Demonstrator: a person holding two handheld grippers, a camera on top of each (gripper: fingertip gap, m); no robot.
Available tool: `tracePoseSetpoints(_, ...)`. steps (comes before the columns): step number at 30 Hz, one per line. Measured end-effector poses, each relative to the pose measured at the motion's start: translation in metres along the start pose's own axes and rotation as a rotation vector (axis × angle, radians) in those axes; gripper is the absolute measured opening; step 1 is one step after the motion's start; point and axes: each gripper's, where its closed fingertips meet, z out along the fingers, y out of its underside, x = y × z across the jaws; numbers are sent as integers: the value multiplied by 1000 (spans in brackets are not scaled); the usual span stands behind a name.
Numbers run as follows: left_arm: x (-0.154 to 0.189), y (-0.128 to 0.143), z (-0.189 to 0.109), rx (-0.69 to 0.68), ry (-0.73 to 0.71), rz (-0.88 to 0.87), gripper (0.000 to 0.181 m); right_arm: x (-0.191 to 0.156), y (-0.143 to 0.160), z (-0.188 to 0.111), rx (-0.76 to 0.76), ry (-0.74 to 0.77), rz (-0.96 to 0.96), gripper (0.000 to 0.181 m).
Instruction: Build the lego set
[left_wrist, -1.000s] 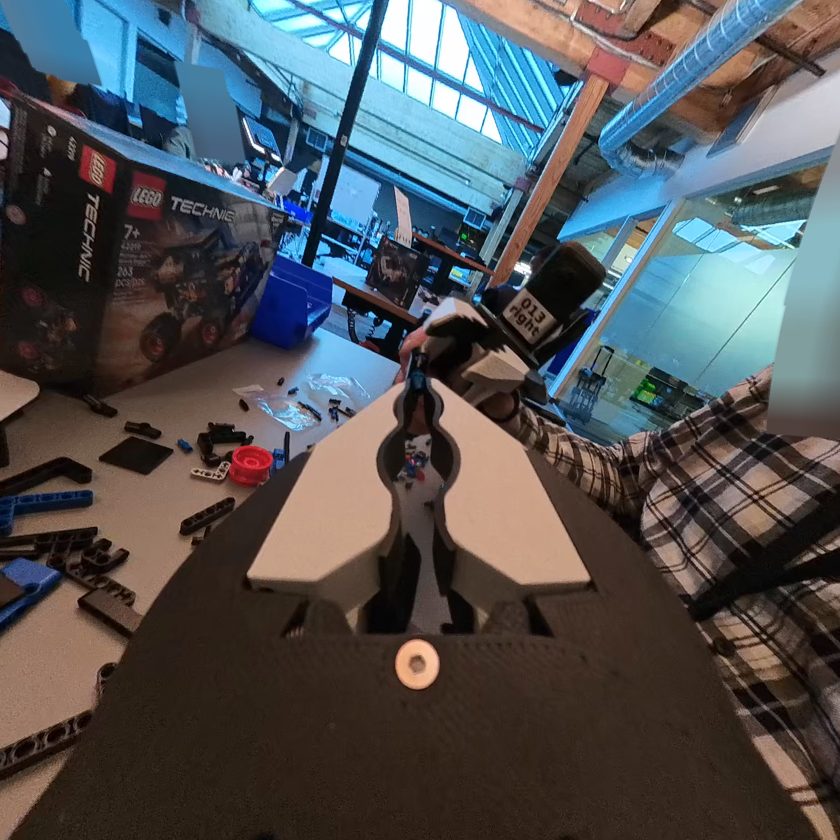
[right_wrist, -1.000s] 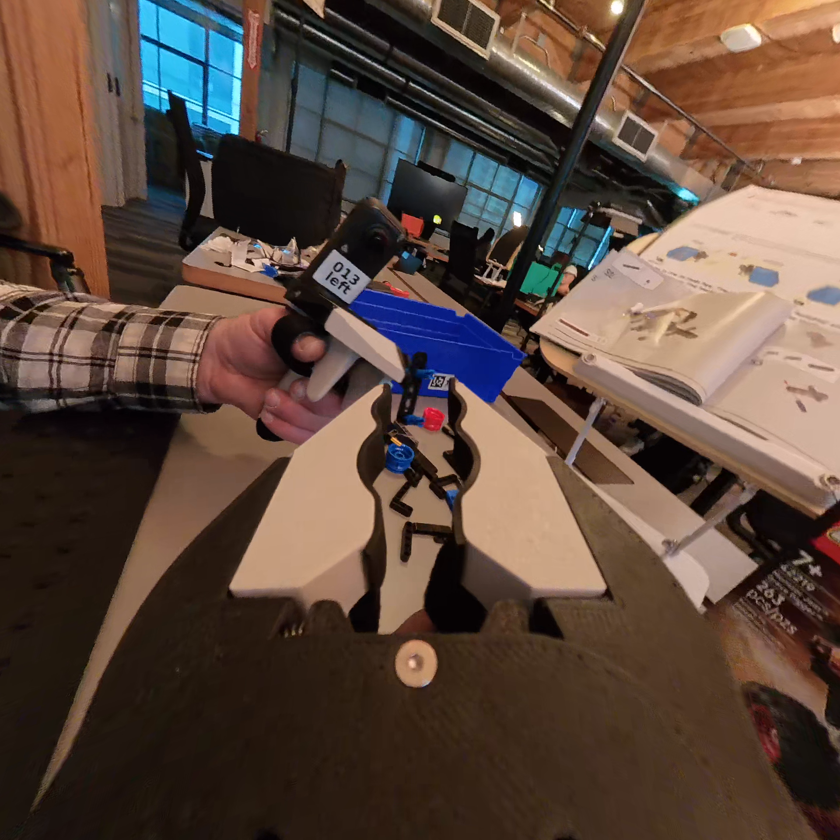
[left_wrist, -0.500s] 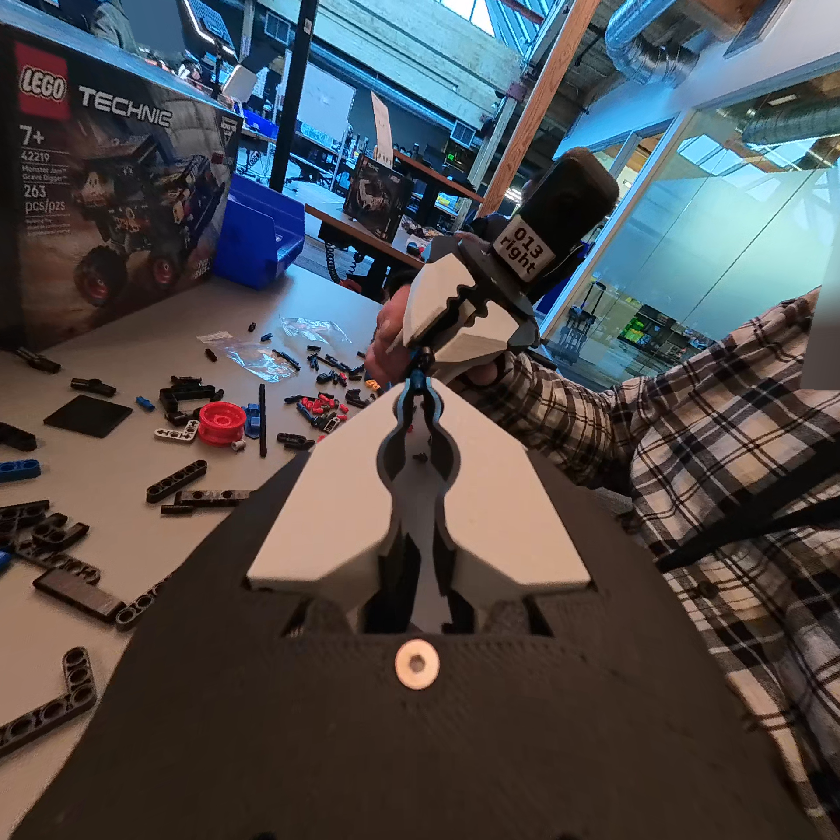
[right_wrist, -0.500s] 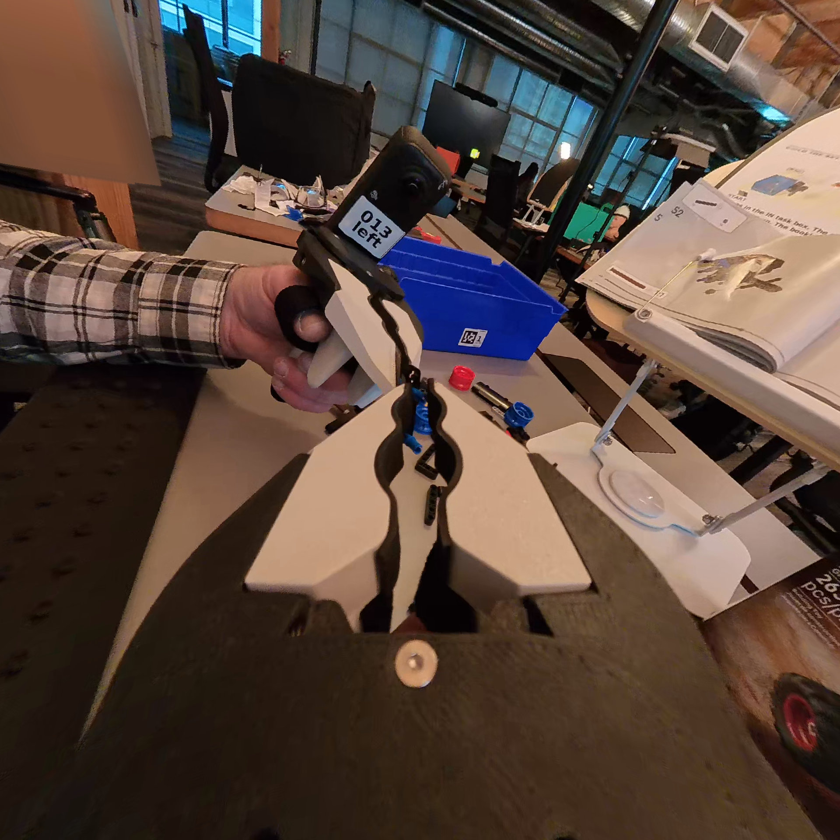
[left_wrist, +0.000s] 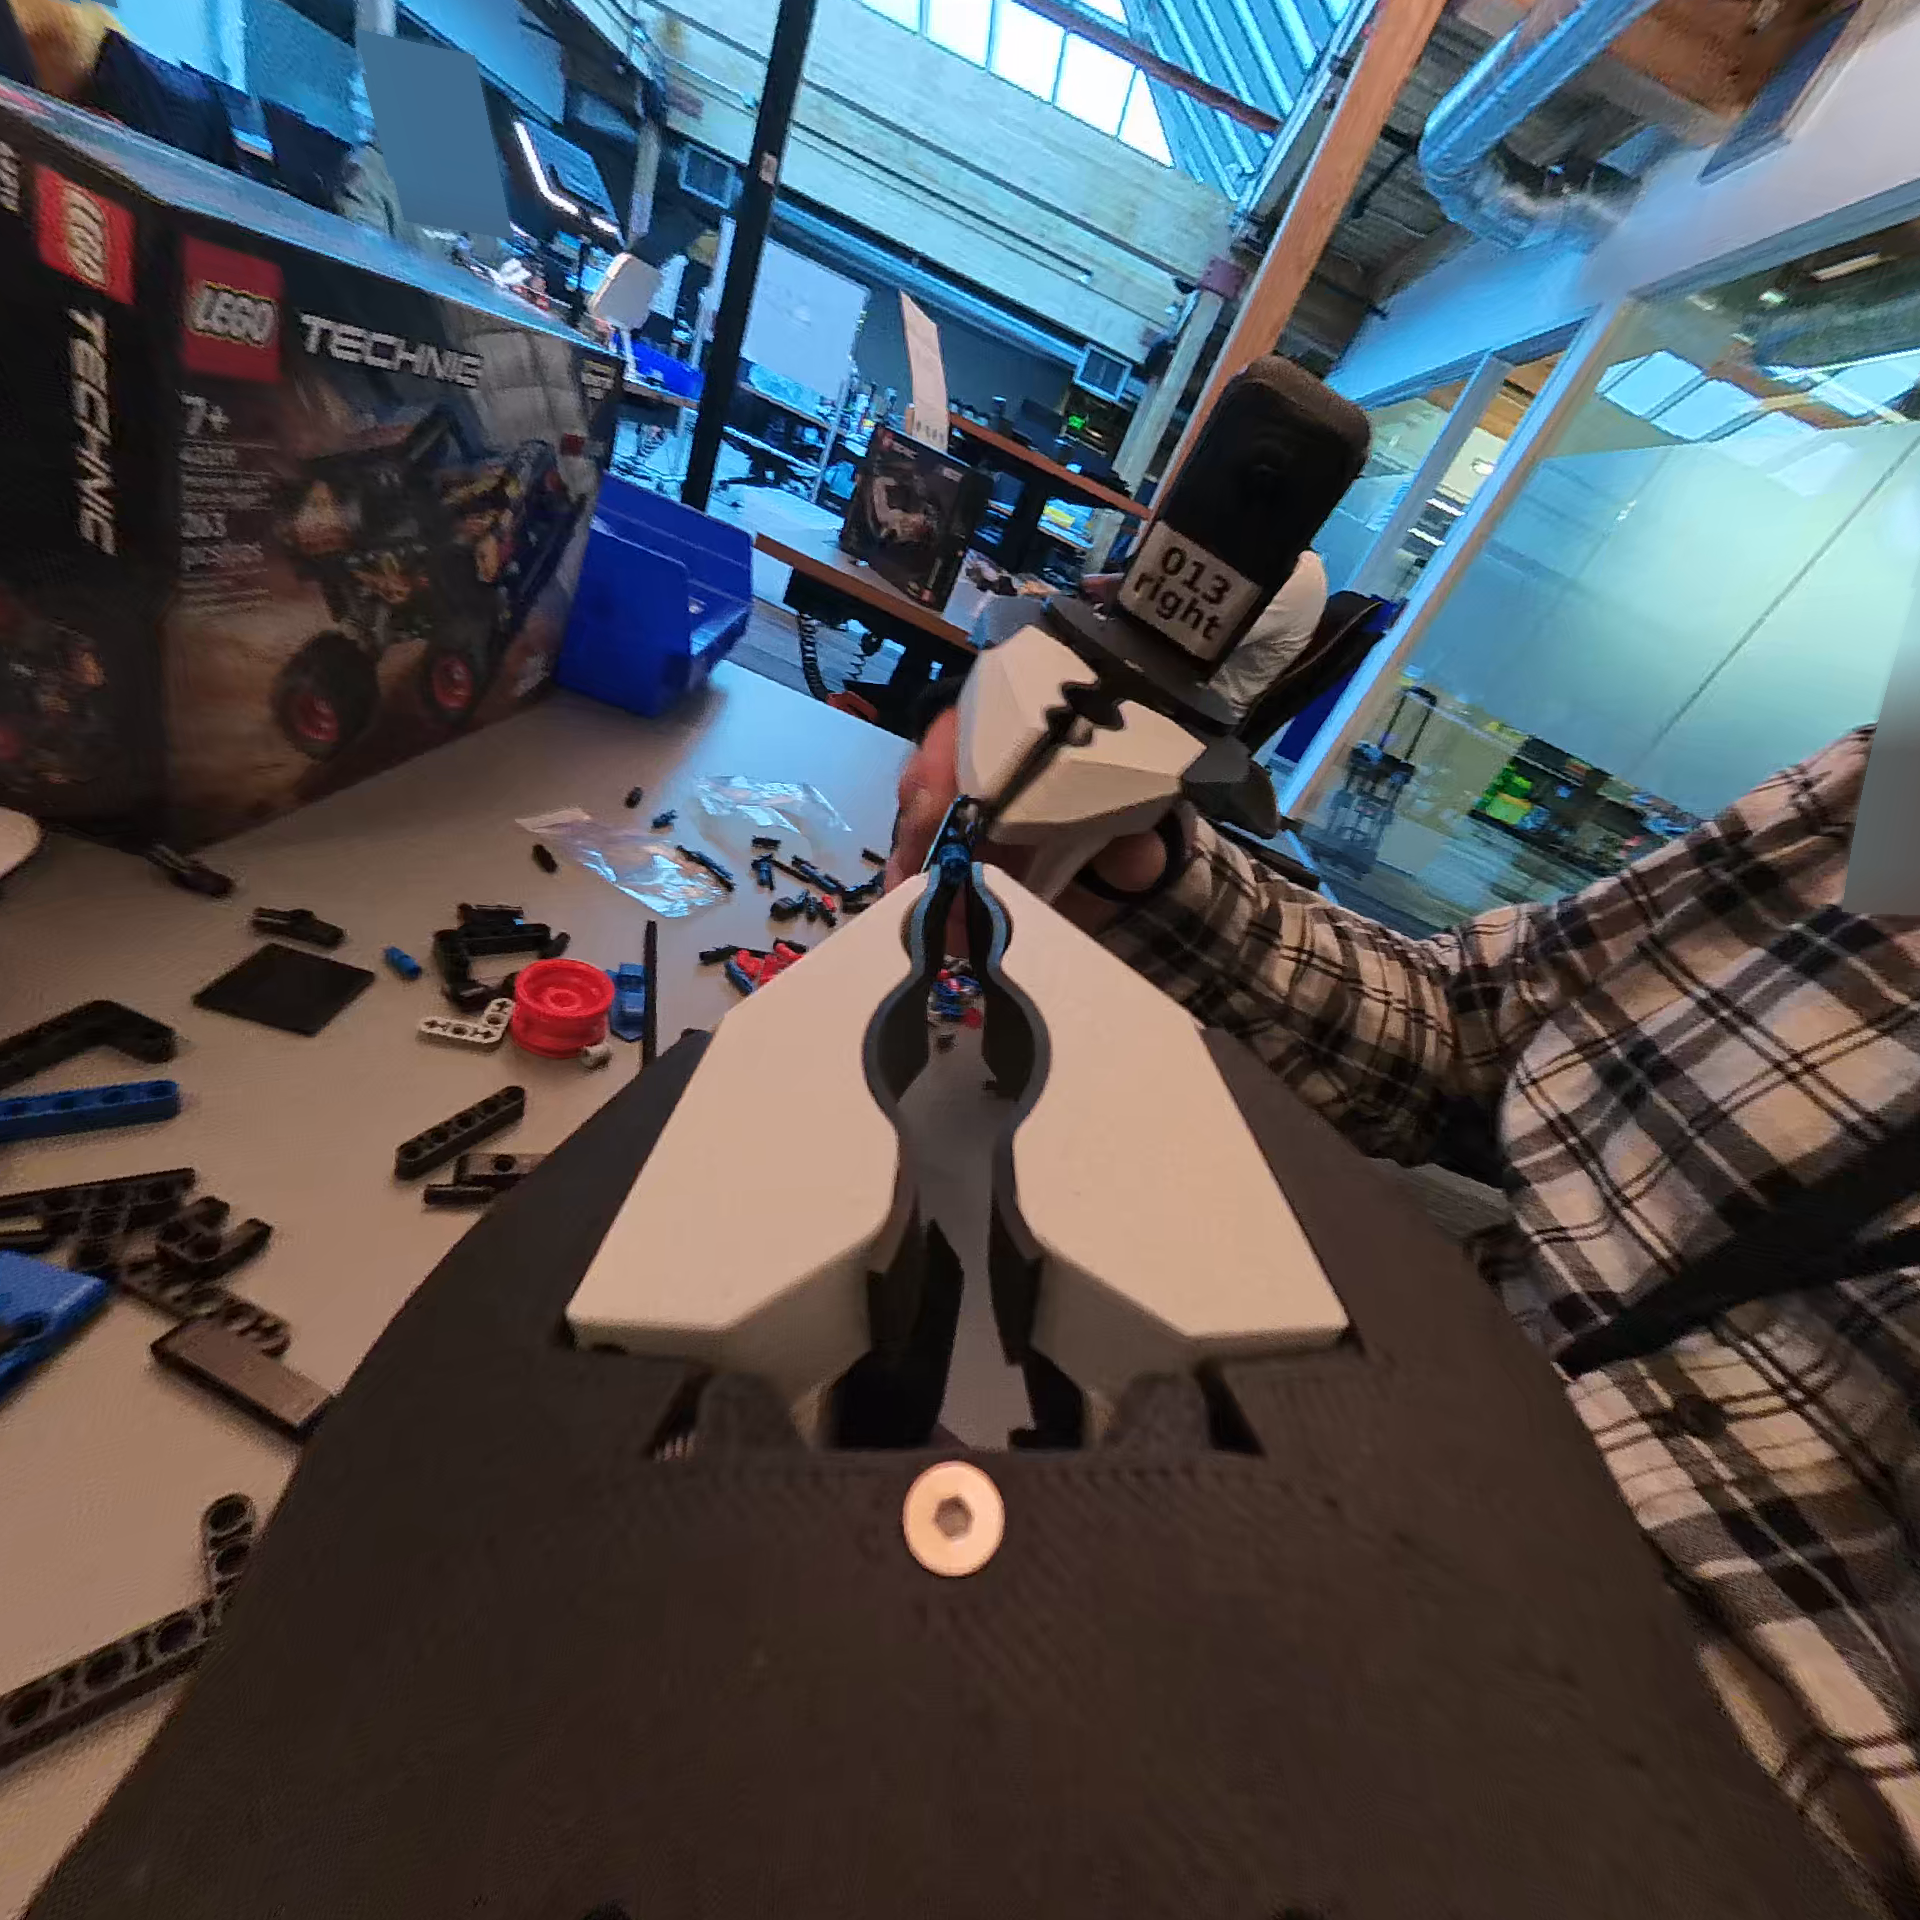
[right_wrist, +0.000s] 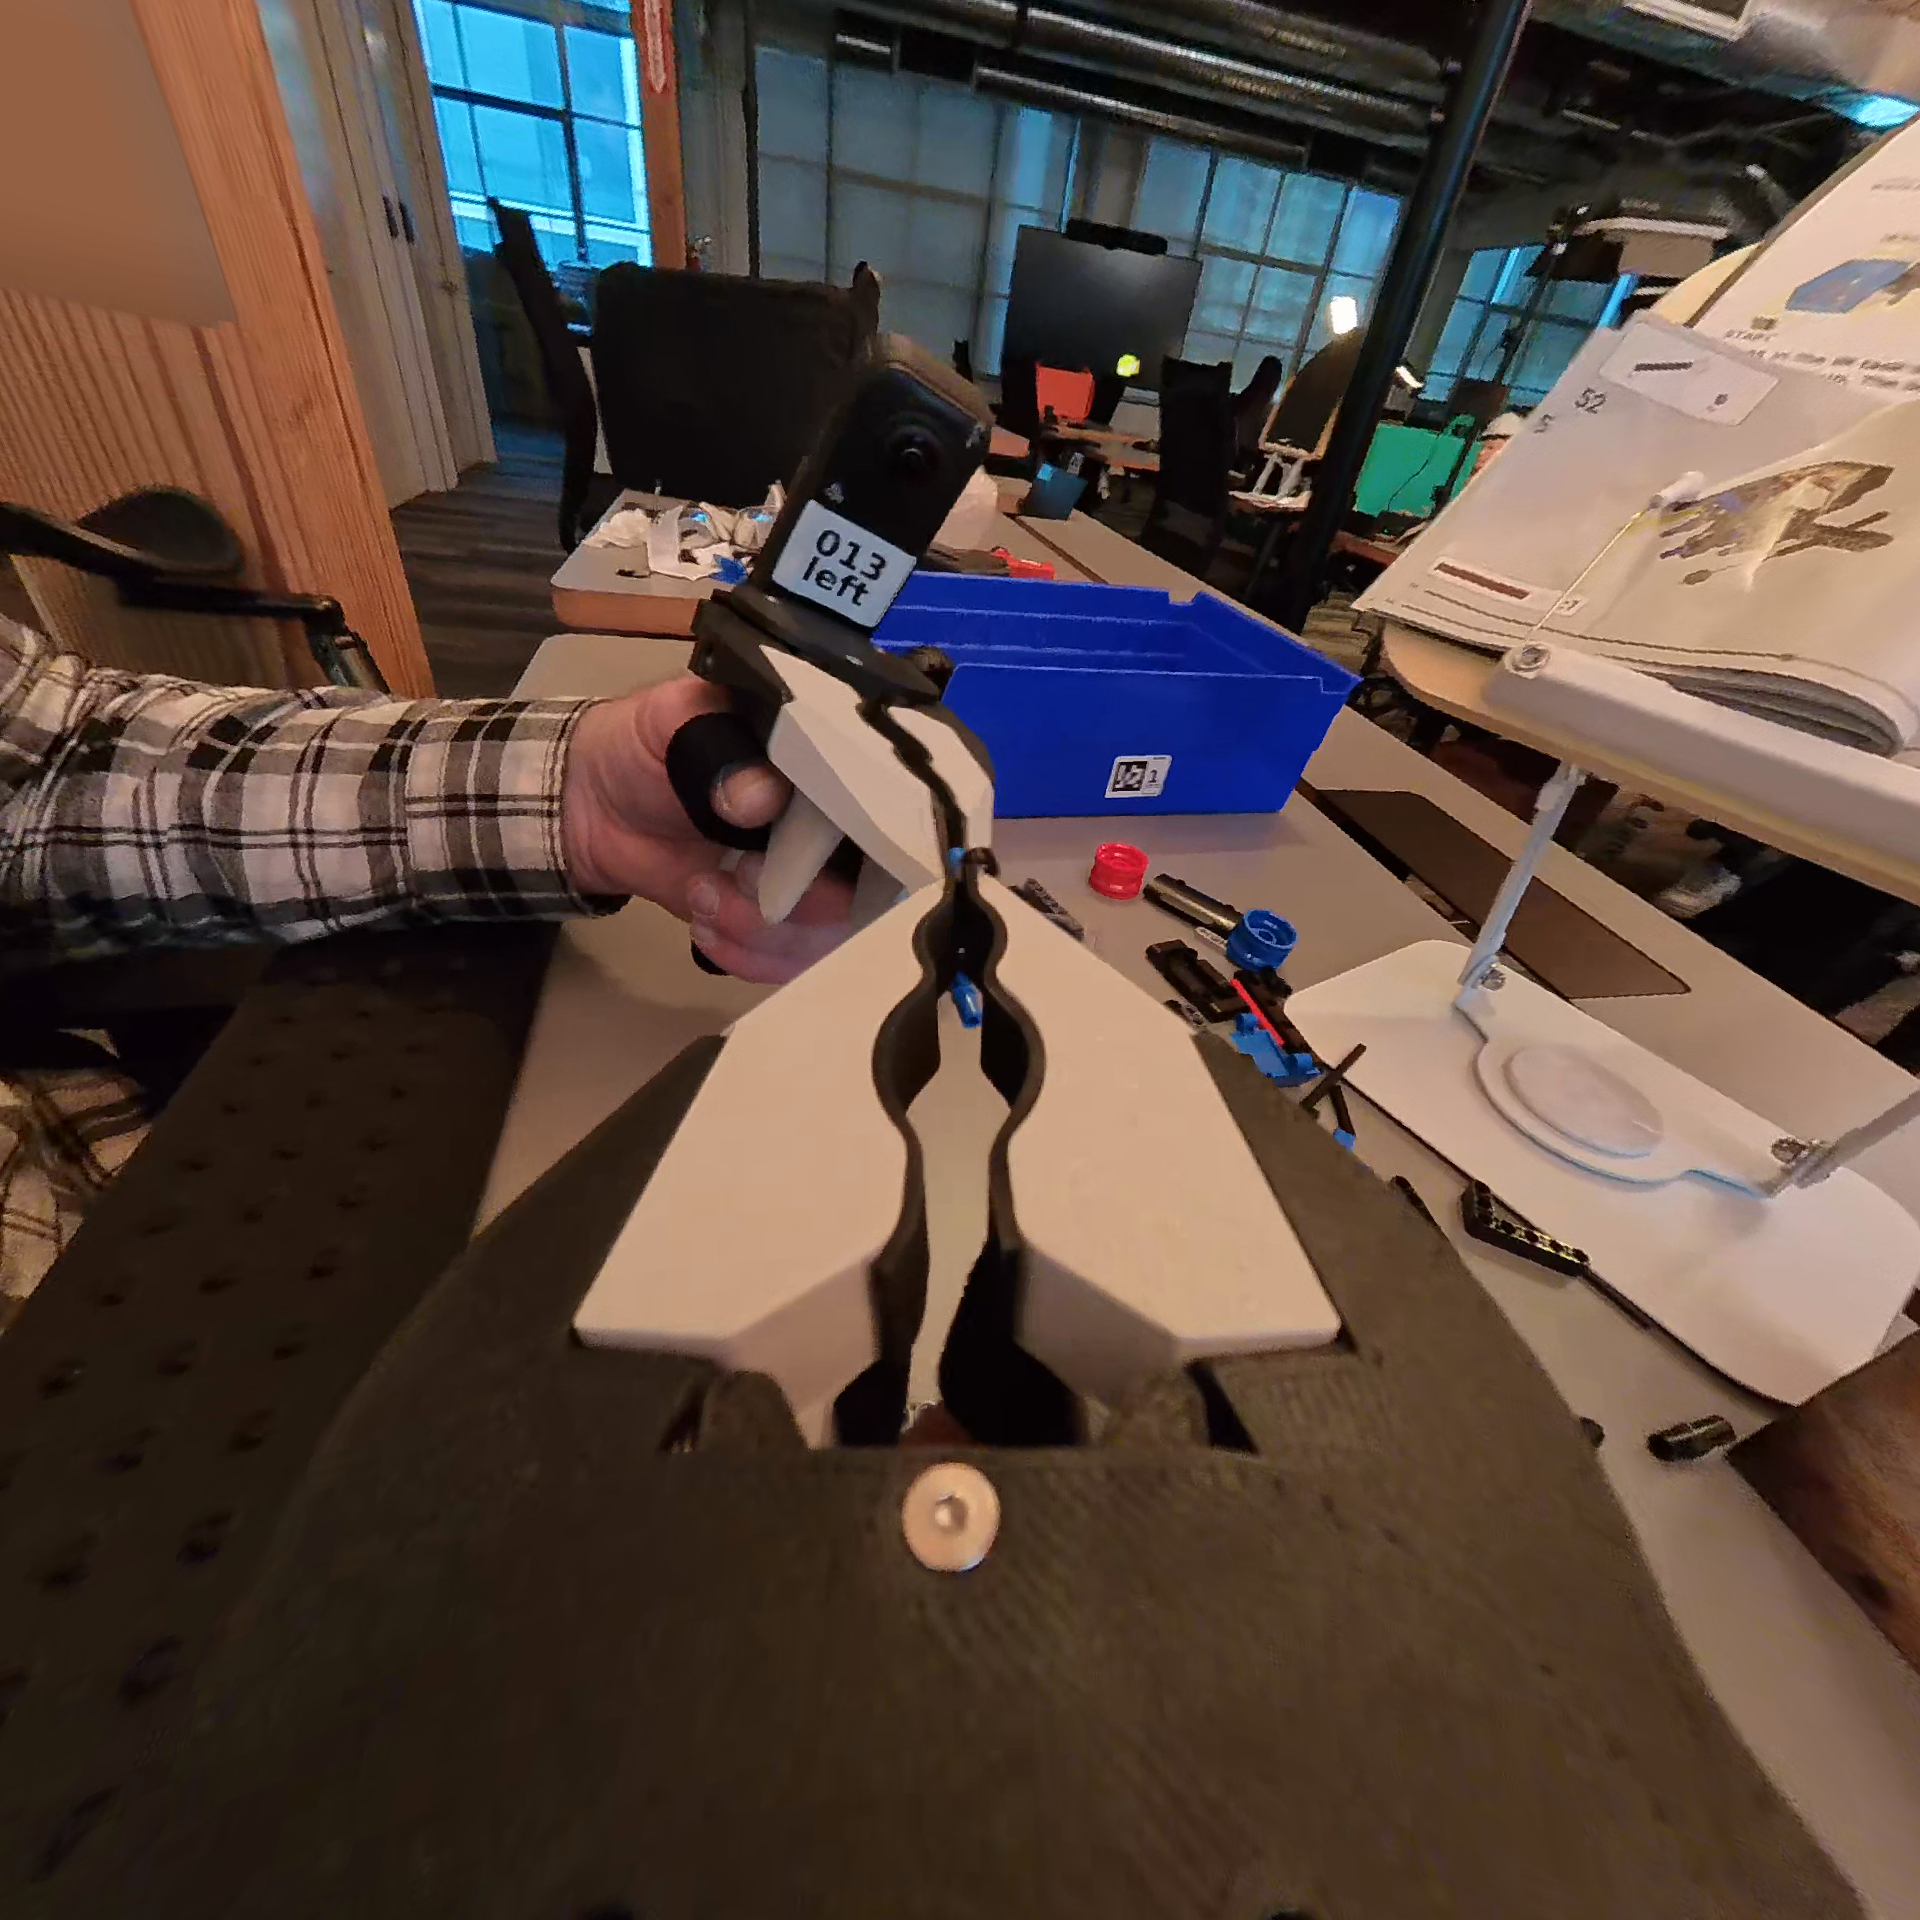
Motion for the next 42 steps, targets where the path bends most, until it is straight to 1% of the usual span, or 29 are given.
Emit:
tracePoseSetpoints(1, 1, 0, 0, 0, 8, -6, 0, 2, 1, -1, -6, 9, -4, 0)
tracePoseSetpoints(4, 1, 3, 1, -15, 10, -16, 0, 4, 5, -2, -41, 22, -37, 12)
tracePoseSetpoints(6, 1, 3, 2, -17, 14, -23, 0, 2, 12, -1, -85, 23, -79, 14)
tracePoseSetpoints(9, 1, 5, 2, -27, 14, -31, 0, -2, 18, 4, -124, 21, -109, 10)
tracePoseSetpoints(11, 2, 6, 3, -35, 18, -32, 0, 0, 18, 5, -129, 40, -126, 5)
tracePoseSetpoints(14, 0, 6, 3, -32, 10, -32, 0, 0, 19, 5, -137, 43, -119, 3)
tracePoseSetpoints(17, -1, 2, 3, -5, -5, -20, 1, 3, 14, 4, -101, 33, -48, 1)
tracePoseSetpoints(20, -4, -4, 0, 25, -21, -2, 17, 6, 3, 0, -17, 7, 80, 1)
tracePoseSetpoints(24, -3, -1, 4, 8, -44, 52, 22, 9, -2, -1, 50, -36, 219, 0)
tracePoseSetpoints(26, -1, 0, 8, 5, -39, 64, 17, 7, -4, 0, 64, -56, 258, 1)
tracePoseSetpoints(27, -1, 2, 9, 0, -39, 70, 8, 7, -3, 1, 67, -60, 272, 0)
tracePoseSetpoints(28, -1, 2, 10, 0, -45, 77, 5, 7, -3, 2, 68, -56, 280, 1)
tracePoseSetpoints(33, -1, -2, 6, 27, -15, 14, 4, 9, 1, 2, 40, -32, 247, 1)
tracePoseSetpoints(38, -2, -3, 5, 32, -15, 6, 4, 10, 6, 2, -8, 10, 169, 1)
tracePoseSetpoints(42, -3, -4, 5, 41, -21, -3, 4, 12, 7, 3, -18, 28, 152, 2)
